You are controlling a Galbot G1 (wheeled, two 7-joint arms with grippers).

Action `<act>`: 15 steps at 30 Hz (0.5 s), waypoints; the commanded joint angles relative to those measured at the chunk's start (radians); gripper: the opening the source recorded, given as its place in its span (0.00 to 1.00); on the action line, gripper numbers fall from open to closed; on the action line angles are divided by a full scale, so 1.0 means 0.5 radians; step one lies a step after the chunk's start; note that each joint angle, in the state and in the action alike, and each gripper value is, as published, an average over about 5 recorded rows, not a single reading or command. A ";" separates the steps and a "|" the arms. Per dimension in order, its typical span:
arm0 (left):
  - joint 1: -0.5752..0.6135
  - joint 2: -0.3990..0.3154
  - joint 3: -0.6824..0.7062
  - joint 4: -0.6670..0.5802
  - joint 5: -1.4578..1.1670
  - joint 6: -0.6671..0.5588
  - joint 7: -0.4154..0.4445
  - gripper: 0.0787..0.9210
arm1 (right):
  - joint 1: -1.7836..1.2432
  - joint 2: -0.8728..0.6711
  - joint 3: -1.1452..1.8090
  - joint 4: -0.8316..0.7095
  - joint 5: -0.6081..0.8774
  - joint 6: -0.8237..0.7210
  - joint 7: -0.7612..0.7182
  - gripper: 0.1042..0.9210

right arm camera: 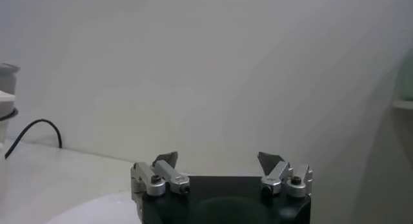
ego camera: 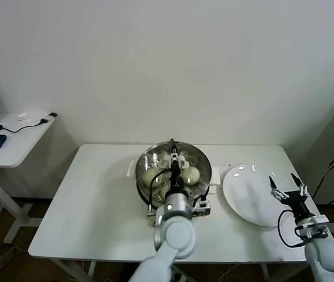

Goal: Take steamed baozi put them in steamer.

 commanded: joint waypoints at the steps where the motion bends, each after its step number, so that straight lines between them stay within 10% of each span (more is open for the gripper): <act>1: 0.149 0.199 -0.004 -0.343 -0.043 -0.013 0.055 0.71 | 0.019 0.002 0.000 -0.010 0.002 -0.014 0.007 0.88; 15: 0.449 0.503 -0.274 -0.705 -0.475 -0.134 -0.244 0.88 | -0.010 0.003 0.032 0.111 -0.077 -0.193 0.052 0.88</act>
